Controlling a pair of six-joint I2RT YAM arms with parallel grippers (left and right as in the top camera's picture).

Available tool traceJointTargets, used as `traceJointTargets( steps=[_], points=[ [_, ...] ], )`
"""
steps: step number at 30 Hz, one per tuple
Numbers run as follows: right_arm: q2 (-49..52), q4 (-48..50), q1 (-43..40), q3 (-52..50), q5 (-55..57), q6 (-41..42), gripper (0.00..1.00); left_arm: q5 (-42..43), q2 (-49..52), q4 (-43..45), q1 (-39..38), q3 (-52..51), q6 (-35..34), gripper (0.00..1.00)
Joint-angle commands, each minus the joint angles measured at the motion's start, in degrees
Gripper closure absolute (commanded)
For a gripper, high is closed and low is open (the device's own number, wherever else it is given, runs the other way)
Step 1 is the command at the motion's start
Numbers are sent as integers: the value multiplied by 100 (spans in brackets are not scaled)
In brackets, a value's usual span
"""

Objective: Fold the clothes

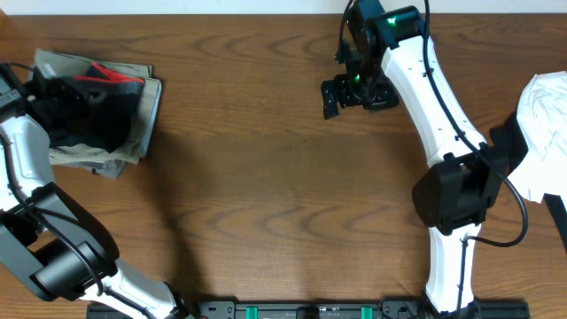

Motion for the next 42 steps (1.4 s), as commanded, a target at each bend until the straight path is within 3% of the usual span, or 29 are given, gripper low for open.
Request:
traceJointTargets(
  steps=[1,12,16,21,25,31,42],
  points=[
    [-133,13,-26,94,11,-55,1,-1047,111,-118,-17,-17,326,94],
    [-133,-22,-26,94,11,-55,1,-1620,1180,337,83,-17,1290,94],
    [-133,-57,-26,94,13,-61,1,-1178,1403,595,251,-17,1300,94],
    [-133,-55,-26,94,13,-59,1,238,1058,1088,483,-17,1429,94],
    [-133,-57,-26,94,11,-59,1,420,514,1316,531,-17,1473,94],
    [-133,-55,-26,94,11,-57,1,-173,269,1727,553,-17,1471,94],
    [-133,-203,-28,94,15,-59,1,-1827,1110,1794,564,-17,1803,94]
  ],
)
